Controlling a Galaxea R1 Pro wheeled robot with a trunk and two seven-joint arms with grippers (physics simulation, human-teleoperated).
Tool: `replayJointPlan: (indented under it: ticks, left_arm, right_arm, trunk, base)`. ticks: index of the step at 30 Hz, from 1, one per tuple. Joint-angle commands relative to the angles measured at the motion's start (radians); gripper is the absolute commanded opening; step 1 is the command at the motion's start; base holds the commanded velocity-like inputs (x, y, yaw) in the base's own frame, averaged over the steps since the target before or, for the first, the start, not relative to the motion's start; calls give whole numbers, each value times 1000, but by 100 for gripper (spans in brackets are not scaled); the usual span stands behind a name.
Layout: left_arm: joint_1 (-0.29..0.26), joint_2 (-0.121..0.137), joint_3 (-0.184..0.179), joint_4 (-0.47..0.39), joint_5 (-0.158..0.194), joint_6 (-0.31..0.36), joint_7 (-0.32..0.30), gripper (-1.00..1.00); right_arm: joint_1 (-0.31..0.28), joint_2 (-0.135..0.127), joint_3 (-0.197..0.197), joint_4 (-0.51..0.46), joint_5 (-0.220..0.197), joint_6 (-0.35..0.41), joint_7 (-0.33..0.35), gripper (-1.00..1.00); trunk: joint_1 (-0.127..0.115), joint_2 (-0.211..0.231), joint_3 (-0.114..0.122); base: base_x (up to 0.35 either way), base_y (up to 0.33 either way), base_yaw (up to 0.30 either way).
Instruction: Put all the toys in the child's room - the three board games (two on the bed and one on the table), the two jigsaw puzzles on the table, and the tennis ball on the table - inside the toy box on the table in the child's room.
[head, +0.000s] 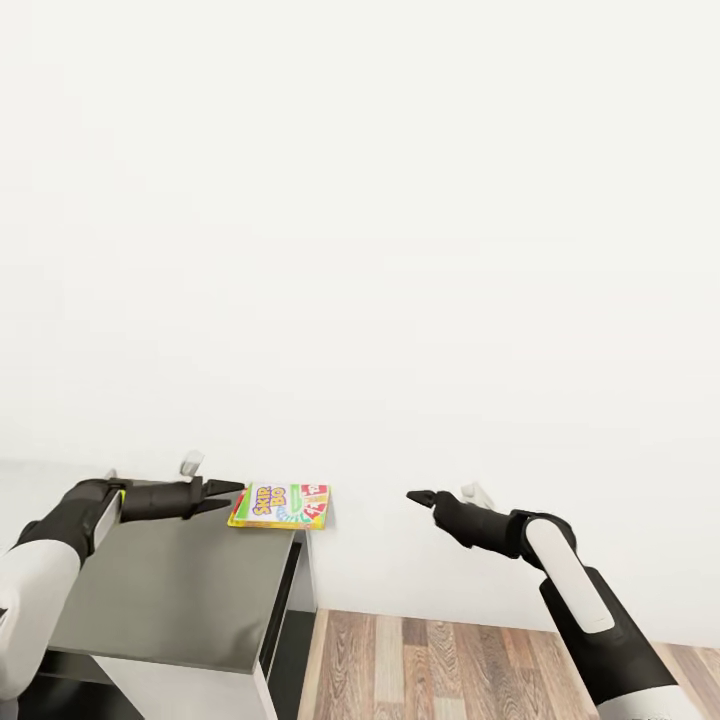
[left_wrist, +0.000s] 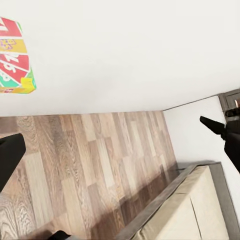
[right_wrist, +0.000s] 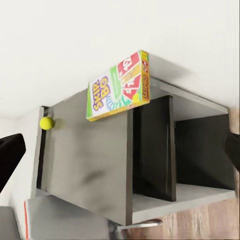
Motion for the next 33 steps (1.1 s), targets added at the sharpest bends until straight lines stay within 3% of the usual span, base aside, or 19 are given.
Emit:
replayJointPlan:
  ticks: [1, 4, 8, 9, 11, 14, 22, 28, 33]
  left_arm:
    - [-1, -1, 7, -1, -10, 10, -5, 100]
    - [-1, 4, 9, -1, -8, 6, -11, 100]
    - [-1, 10, 31, -2, -6, 3, -16, 100]
    - [-1, 10, 42, -2, -6, 4, -17, 100]
    - [-1, 12, 44, -2, -6, 4, -19, 100]
    - [-1, 14, 46, -2, -4, 5, -20, 100]
    - [-1, 14, 50, -3, -2, 3, -50, 100]
    - [-1, 15, 54, -4, -2, 1, -73, 100]
    - [-1, 13, 55, -4, -2, 2, -77, 100]
  right_arm:
    - [-1, -2, 1, 25, -12, 0, -10, 100]
    - [-1, -4, -12, 87, -13, -13, 1, 100]
    - [-3, -8, -29, 177, -11, -50, 89, 100]
    - [-46, -11, -43, 385, -12, -97, 256, 100]
    - [-84, -12, -41, 482, -10, -121, 353, 100]
    - [-109, -14, -39, 559, -7, -132, 435, 100]
    - [-124, -26, -36, 604, -8, -127, 547, 100]
    - [-124, -25, -35, 601, -6, -129, 559, 100]
    - [-128, -12, -17, 602, 24, -125, 552, 100]
  trunk:
    - [1, -2, -2]
    - [1, -2, -2]
    - [1, -2, -2]
    - [1, -2, -2]
    - [1, -2, -2]
    - [1, -2, -2]
    - [1, -2, -2]
    - [1, -2, -2]
    - [1, -2, -2]
  base:
    - [0, 0, 0]
    - [0, 0, 0]
    - [0, 0, 0]
    - [0, 17, 0]
    - [48, 91, 0]
    - [107, 141, 0]
    - [32, 37, 0]
    - [2, 2, 0]
    - [39, 15, 0]
